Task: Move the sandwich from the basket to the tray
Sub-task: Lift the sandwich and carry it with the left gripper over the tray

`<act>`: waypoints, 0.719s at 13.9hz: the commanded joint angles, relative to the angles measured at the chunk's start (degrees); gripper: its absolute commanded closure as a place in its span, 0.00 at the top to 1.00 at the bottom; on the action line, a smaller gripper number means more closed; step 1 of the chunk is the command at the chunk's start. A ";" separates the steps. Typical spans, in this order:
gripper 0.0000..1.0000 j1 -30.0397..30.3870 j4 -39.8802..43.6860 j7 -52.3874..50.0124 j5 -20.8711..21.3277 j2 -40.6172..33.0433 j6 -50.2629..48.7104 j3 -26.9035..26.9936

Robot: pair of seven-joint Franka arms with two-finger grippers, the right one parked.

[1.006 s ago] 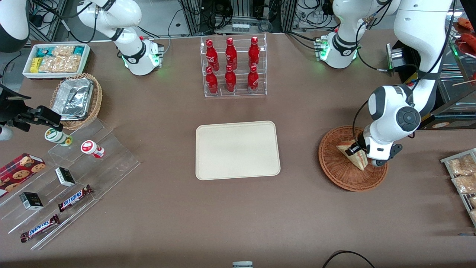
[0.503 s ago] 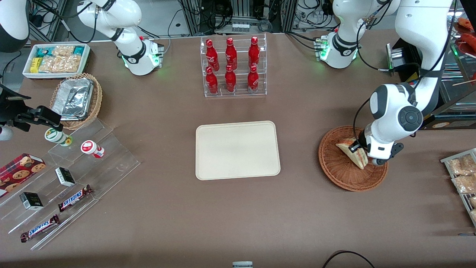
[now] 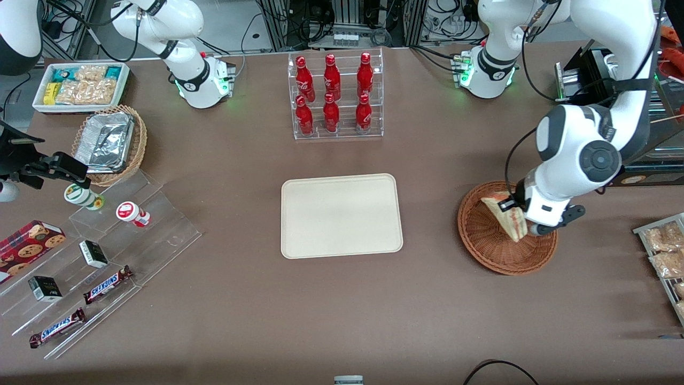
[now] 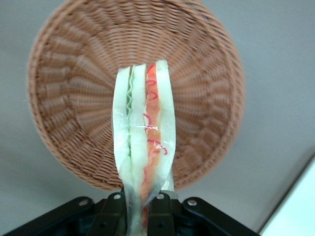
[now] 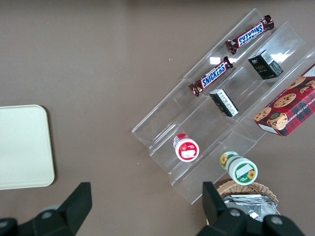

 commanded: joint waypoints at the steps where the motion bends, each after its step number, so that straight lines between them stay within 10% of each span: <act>1: 0.08 -5.57 2.88 0.27 0.61 1.23 -1.52 0.16; 10: 0.09 -21.22 16.66 -1.39 -1.32 11.84 -5.30 0.08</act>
